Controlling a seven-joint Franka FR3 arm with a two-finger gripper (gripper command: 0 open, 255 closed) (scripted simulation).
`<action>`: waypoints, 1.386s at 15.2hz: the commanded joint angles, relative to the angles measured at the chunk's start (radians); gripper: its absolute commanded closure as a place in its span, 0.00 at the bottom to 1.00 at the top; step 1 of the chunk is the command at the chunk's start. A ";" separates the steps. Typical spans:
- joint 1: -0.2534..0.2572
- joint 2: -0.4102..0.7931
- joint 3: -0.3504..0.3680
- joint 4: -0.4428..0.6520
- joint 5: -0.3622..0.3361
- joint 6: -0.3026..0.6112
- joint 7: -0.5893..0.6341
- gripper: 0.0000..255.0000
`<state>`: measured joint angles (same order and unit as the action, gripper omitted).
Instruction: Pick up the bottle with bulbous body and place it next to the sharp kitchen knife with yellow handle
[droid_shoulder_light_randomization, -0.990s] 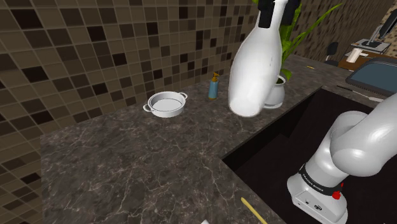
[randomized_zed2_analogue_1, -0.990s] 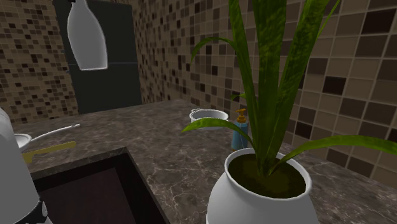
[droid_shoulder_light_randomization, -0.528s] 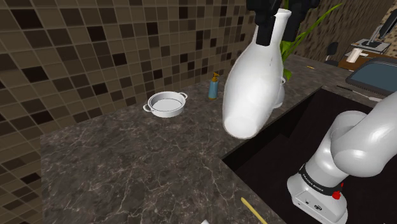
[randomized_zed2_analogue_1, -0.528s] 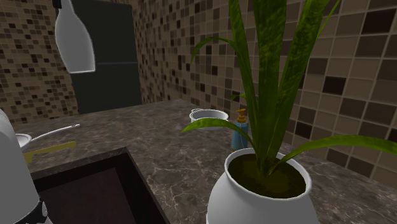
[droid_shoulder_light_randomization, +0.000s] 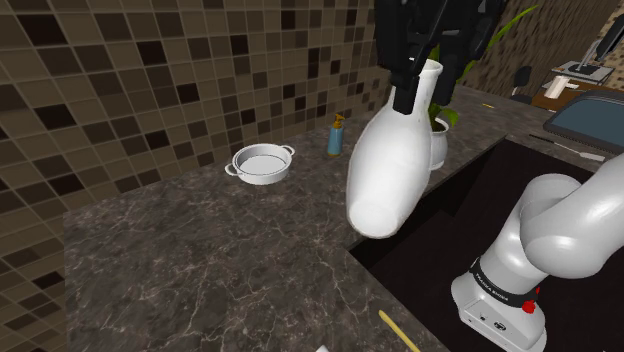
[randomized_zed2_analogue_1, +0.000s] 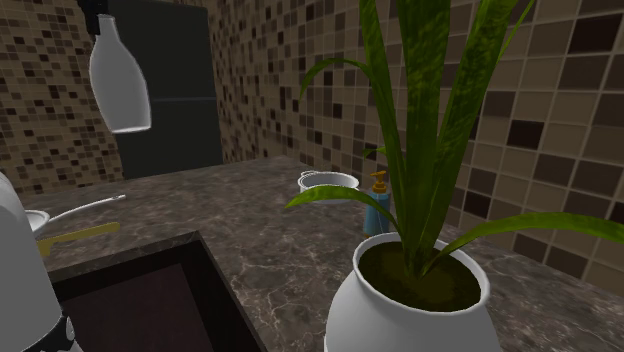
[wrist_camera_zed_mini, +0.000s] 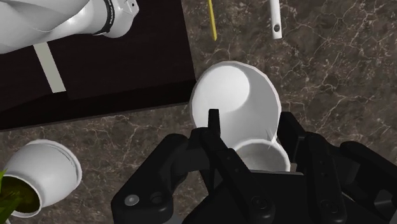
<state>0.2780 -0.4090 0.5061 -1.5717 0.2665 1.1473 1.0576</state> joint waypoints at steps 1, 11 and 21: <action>0.002 -0.018 -0.005 -0.044 0.004 0.027 -0.011 1.00; 0.017 -0.101 -0.011 -0.254 0.026 0.156 -0.049 1.00; 0.030 -0.159 -0.003 -0.434 0.047 0.280 -0.076 1.00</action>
<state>0.3072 -0.5652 0.4997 -1.9914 0.3111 1.4136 0.9817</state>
